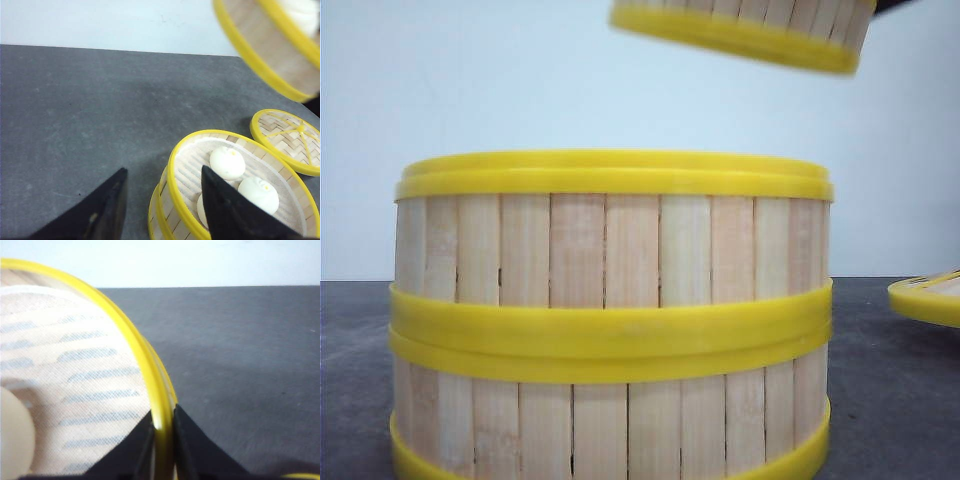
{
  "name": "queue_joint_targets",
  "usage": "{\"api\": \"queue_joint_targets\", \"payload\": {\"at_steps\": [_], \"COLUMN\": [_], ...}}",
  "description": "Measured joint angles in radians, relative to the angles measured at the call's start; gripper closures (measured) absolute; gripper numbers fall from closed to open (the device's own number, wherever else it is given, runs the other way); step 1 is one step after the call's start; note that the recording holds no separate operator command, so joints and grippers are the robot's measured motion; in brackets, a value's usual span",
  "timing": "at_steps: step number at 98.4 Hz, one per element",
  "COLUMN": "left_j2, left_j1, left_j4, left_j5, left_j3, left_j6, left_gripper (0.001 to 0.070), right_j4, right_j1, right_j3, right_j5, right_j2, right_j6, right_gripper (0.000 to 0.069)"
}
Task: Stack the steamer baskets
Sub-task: 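Lift the basket with the right gripper and lower it onto the stack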
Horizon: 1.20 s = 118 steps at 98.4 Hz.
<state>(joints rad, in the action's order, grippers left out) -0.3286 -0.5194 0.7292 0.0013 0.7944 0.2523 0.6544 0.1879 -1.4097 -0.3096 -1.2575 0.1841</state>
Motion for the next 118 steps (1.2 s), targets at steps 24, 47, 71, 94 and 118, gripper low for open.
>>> {"api": "queue_joint_targets", "payload": {"at_steps": [24, 47, 71, 94, 118], "left_j2": [0.0, 0.0, 0.0, 0.0, 0.0], "left_j1": [0.0, 0.0, 0.0, 0.0, 0.0], "left_j4": [0.0, 0.0, 0.0, 0.001, 0.03], "left_j5": [0.0, 0.0, 0.0, 0.0, 0.0], "left_j3": [0.0, 0.0, 0.0, 0.0, 0.0], "left_j6": [0.0, 0.0, 0.0, 0.0, 0.0], "left_gripper": [0.0434, 0.0434, 0.0434, 0.0434, 0.0434], "right_j4": [0.151, 0.209, 0.194, 0.141, 0.113], "right_j1": [0.115, 0.249, 0.347, 0.383, 0.409], "right_j3": [0.0, 0.005, 0.08, 0.138, 0.138], "right_j5": [0.002, 0.035, 0.087, 0.108, 0.112], "right_j2": [0.062, 0.017, -0.055, -0.101, -0.129], "right_j6": [-0.061, -0.102, -0.119, -0.128, -0.127], "right_gripper": [0.0657, 0.0657, 0.0657, 0.0657, 0.0657]}}
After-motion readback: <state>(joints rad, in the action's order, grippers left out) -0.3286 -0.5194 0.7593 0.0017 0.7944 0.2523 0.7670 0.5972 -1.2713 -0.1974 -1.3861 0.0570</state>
